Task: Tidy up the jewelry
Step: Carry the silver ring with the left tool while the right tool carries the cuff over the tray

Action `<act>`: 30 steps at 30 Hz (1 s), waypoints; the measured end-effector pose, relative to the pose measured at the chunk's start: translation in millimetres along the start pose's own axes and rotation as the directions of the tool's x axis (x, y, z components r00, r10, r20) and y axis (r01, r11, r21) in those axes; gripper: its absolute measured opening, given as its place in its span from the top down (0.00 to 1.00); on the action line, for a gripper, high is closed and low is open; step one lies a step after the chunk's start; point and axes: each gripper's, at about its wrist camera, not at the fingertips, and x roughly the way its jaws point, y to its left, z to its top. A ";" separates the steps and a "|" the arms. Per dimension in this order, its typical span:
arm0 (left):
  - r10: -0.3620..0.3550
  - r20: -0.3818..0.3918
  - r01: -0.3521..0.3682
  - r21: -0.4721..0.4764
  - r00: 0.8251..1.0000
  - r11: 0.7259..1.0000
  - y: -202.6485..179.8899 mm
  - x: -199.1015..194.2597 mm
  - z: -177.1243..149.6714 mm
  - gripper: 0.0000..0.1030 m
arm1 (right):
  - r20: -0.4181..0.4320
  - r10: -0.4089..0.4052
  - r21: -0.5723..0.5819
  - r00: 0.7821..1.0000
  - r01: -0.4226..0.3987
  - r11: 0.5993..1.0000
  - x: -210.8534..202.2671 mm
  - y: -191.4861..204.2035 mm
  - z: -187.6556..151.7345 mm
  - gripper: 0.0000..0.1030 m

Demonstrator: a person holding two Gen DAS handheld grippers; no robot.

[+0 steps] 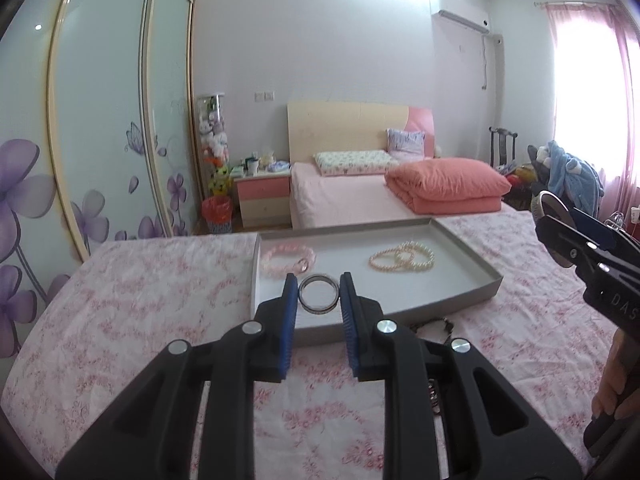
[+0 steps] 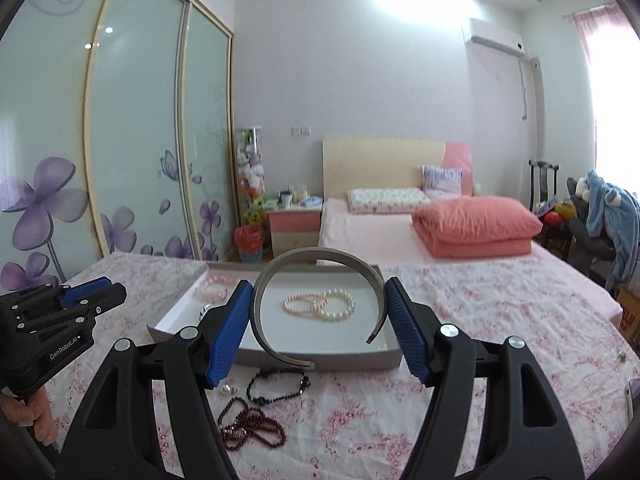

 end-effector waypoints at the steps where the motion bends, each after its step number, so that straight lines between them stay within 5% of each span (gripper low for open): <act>1: -0.002 0.009 0.002 -0.001 1.000 1.000 -0.3 -1.2 1.0 0.79 | 0.011 0.000 0.000 1.000 0.000 1.000 -1.1 -0.3 0.7 0.34; 22: -0.014 0.048 0.015 -0.015 0.999 1.000 -4.2 26.3 29.2 0.79 | 0.102 0.010 -0.028 0.995 -0.007 1.000 17.8 0.8 20.9 0.34; 30: -0.002 -0.029 0.001 -0.040 1.000 0.999 5.9 94.9 43.6 0.79 | -0.019 0.017 0.036 1.000 -0.017 0.999 86.6 -20.3 27.3 0.34</act>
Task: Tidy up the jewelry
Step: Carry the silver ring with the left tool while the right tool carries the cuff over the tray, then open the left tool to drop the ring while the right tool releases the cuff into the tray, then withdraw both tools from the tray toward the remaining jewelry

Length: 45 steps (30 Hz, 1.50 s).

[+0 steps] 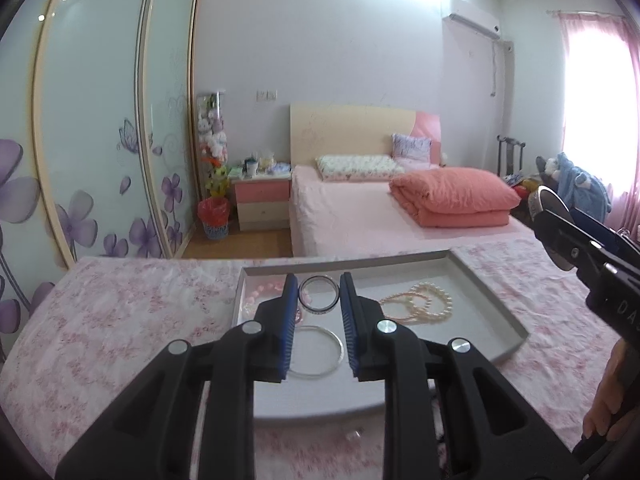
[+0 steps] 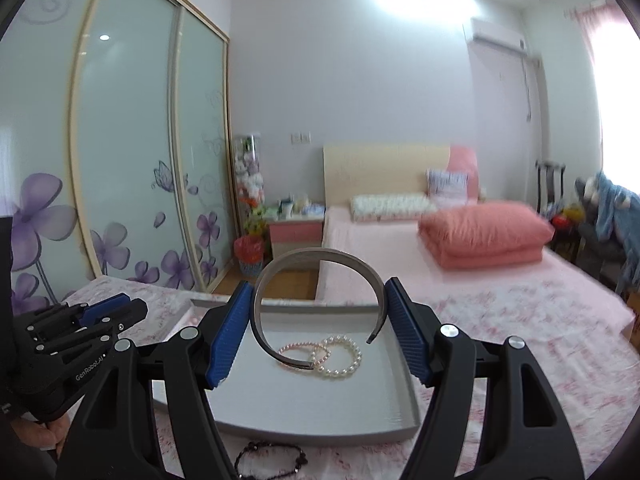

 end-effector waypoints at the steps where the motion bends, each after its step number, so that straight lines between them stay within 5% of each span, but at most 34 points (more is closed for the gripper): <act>1: -0.002 -0.023 0.002 -0.006 1.000 1.000 1.1 10.7 0.3 0.79 | -0.032 0.001 0.013 0.999 0.000 1.000 12.4 -3.8 -1.6 0.34; 8: -0.022 -0.169 0.013 -0.056 0.985 0.998 10.9 73.7 -3.3 0.79 | -0.240 0.026 0.078 0.970 -0.007 0.997 79.8 -11.8 -19.8 0.34; 15: -0.041 -0.244 0.022 -0.079 0.969 0.997 12.2 107.3 -12.9 0.79 | -0.324 0.043 0.094 0.945 -0.013 0.995 106.6 -8.0 -30.8 0.34; 17: -0.050 -0.256 0.029 -0.085 0.965 0.996 12.4 113.2 -14.3 0.76 | -0.344 0.057 0.097 0.937 -0.025 0.995 112.8 -2.9 -31.4 0.34; 19: -0.063 -0.263 0.039 -0.097 0.963 0.995 12.7 117.0 -14.9 0.63 | -0.351 0.069 0.097 0.934 -0.037 0.995 112.2 -2.5 -32.9 0.33; 26: -0.061 -0.253 0.026 -0.140 0.965 0.990 24.9 104.4 -15.8 0.56 | -0.317 0.073 0.111 0.946 -0.040 0.993 92.3 -9.7 -27.2 0.29; 35: -0.045 -0.236 0.011 -0.144 0.971 0.990 38.2 64.8 -24.3 0.55 | -0.312 0.084 0.086 0.946 -0.060 0.995 51.6 -14.5 -32.9 0.39; 39: -0.039 -0.227 0.011 -0.124 0.973 0.992 40.4 44.4 -33.2 0.50 | -0.347 0.085 0.064 0.934 -0.067 0.996 35.4 -13.2 -43.5 0.47; 45: -0.035 -0.250 0.014 -0.085 0.968 0.996 40.9 20.3 -53.2 0.49 | -0.460 0.098 0.047 0.882 -0.086 0.995 29.7 -6.4 -75.3 0.61</act>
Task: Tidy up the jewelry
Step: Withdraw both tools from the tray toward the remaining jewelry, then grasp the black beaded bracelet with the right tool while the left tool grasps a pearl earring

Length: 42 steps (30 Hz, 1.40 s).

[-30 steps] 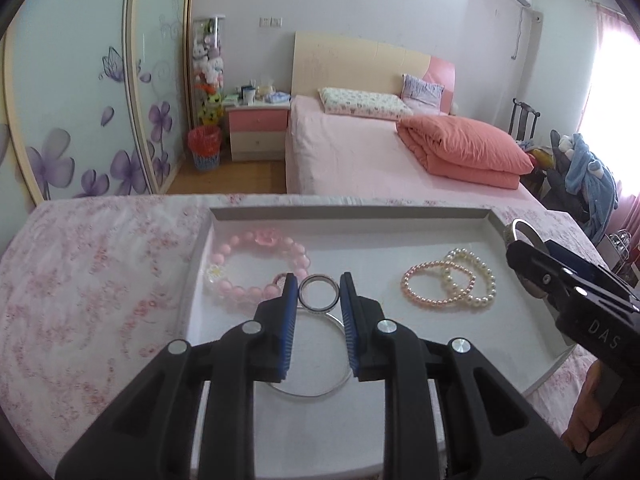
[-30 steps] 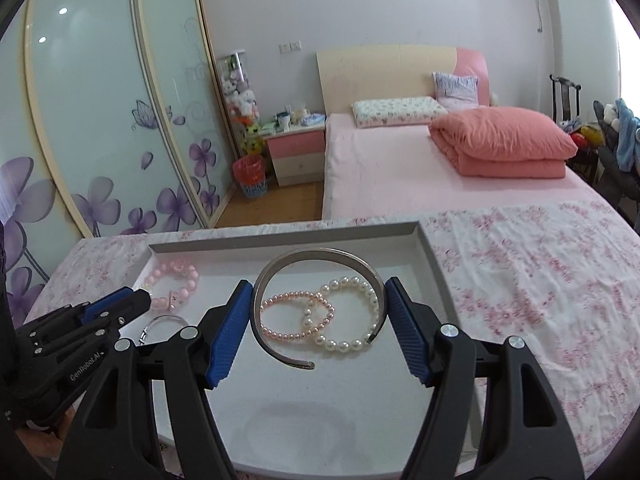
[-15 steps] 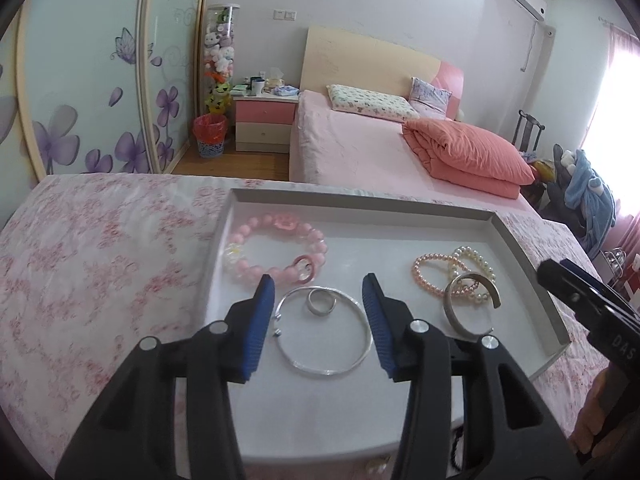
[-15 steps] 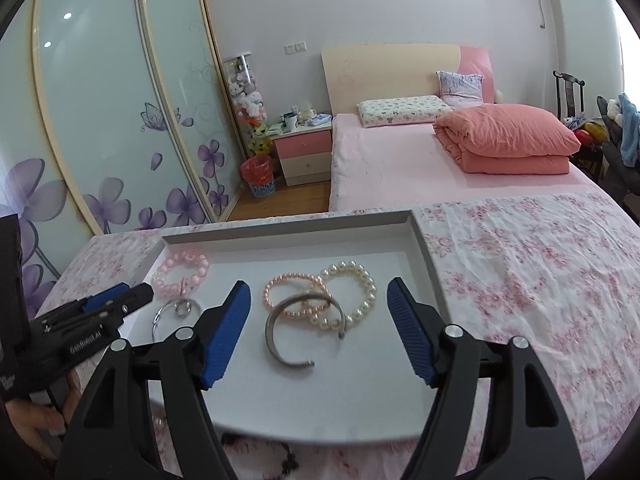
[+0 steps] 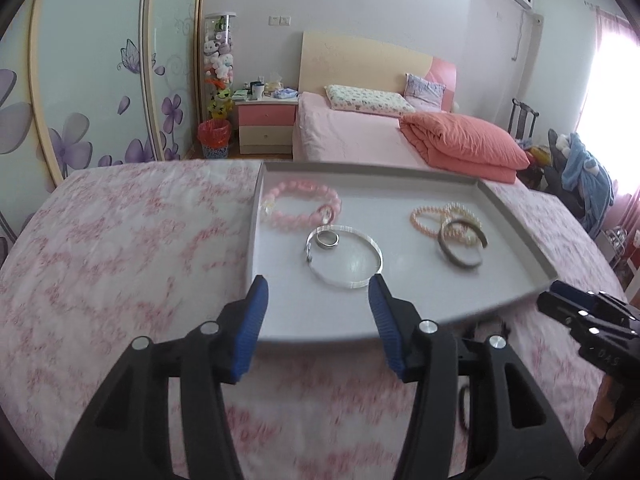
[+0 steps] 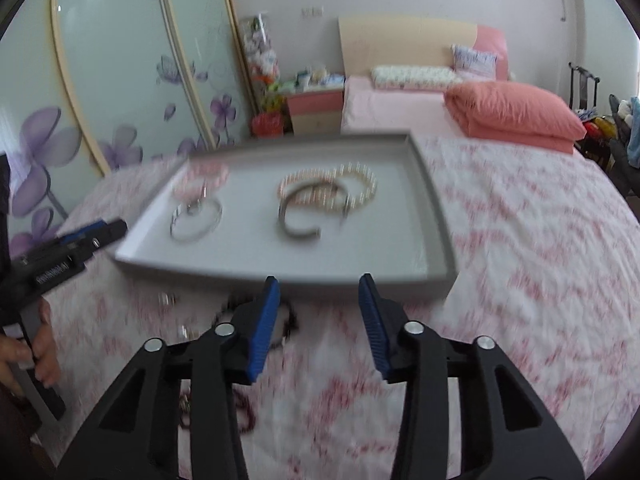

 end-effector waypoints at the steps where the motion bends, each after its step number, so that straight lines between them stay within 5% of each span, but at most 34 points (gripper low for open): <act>1: -0.001 -0.005 0.001 0.003 1.000 1.000 0.3 -1.4 -2.4 0.49 | -0.018 0.000 -0.003 1.000 -0.001 1.000 4.0 1.8 -3.9 0.62; 11: -0.013 -0.045 0.016 0.054 0.999 0.998 -5.6 -6.1 -27.2 0.47 | -0.100 -0.044 -0.061 0.994 0.038 0.997 27.5 24.2 -14.9 0.70; 18: -0.024 -0.059 0.028 0.074 0.998 0.997 -12.7 -3.2 -32.8 0.47 | -0.109 -0.078 -0.097 0.991 0.067 0.993 31.6 27.0 -16.9 0.88; 23: -0.033 -0.073 0.040 0.094 0.997 0.995 -19.0 -0.3 -34.6 0.47 | -0.102 -0.105 -0.104 0.989 0.094 0.990 27.7 23.1 -20.5 0.88; 33: -0.059 -0.095 0.072 0.141 0.994 0.987 -35.2 3.2 -39.0 0.47 | -0.099 -0.296 0.037 0.950 0.301 0.953 13.7 -48.2 -19.4 0.88; 42: -0.043 -0.167 0.072 0.172 0.985 0.982 -54.4 27.3 -41.9 0.53 | -0.099 -0.298 0.035 0.949 0.302 0.953 13.5 -58.6 -19.6 0.88</act>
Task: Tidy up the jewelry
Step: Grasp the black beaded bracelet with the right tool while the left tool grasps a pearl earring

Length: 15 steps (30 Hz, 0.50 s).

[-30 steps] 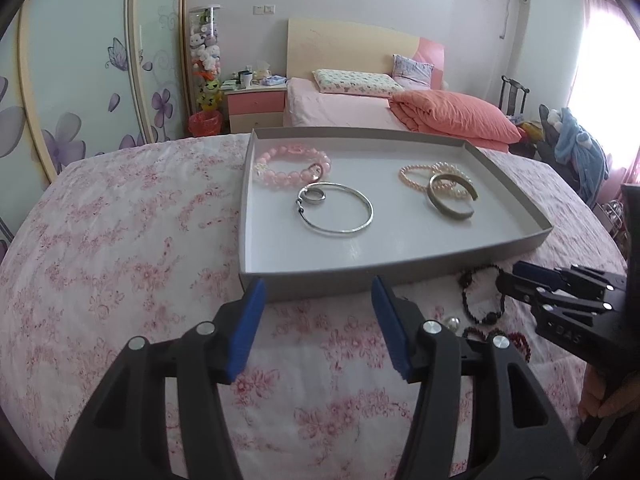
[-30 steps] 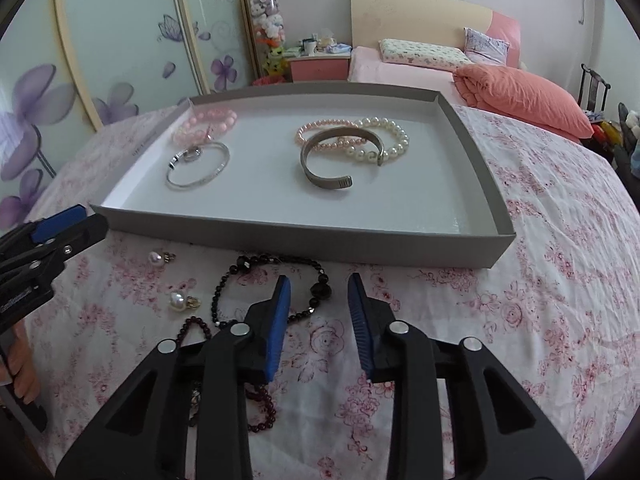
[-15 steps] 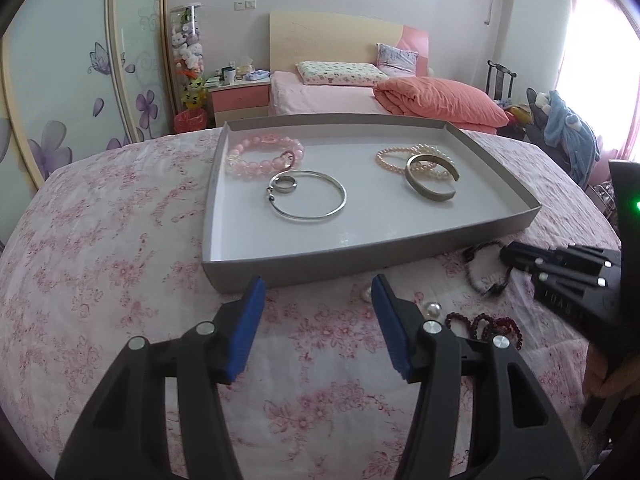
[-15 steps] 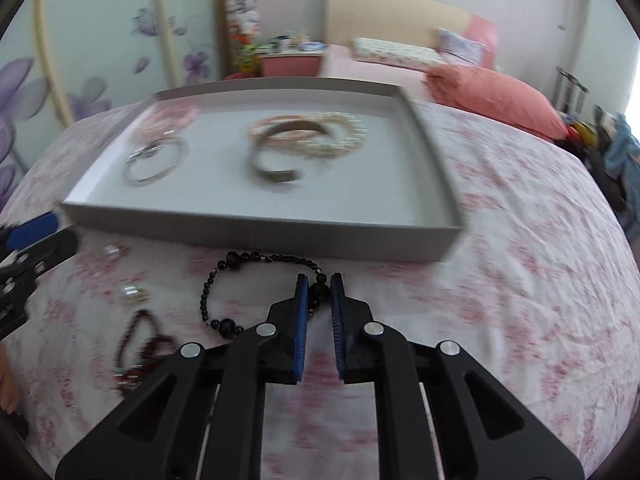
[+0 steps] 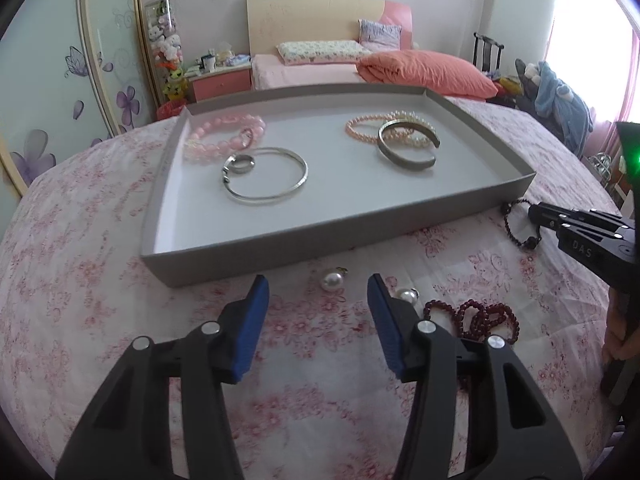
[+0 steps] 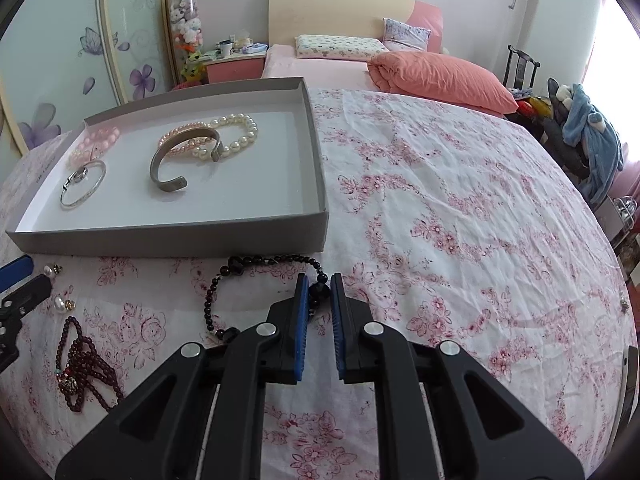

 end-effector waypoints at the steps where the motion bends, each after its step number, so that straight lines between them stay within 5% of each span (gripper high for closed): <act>1: 0.002 -0.008 -0.002 0.001 1.000 1.000 -1.1 2.5 0.8 0.55 | 0.000 0.003 0.002 1.000 -0.003 1.000 0.3 -1.1 0.1 0.88; 6: 0.021 -0.019 -0.021 -0.009 1.000 1.000 -5.6 10.0 6.4 0.67 | -0.001 0.010 0.009 1.000 -0.010 1.000 0.5 7.7 1.0 0.88; 10: 0.045 -0.016 -0.045 -0.003 0.999 0.999 -7.8 10.9 6.6 0.86 | -0.002 0.015 0.013 1.000 -0.015 1.000 1.4 7.2 1.5 0.88; 15: 0.081 -0.018 -0.081 -0.036 0.997 0.996 4.2 6.9 3.3 0.86 | -0.002 0.019 0.017 1.000 -0.019 1.000 2.0 8.1 1.4 0.88</act>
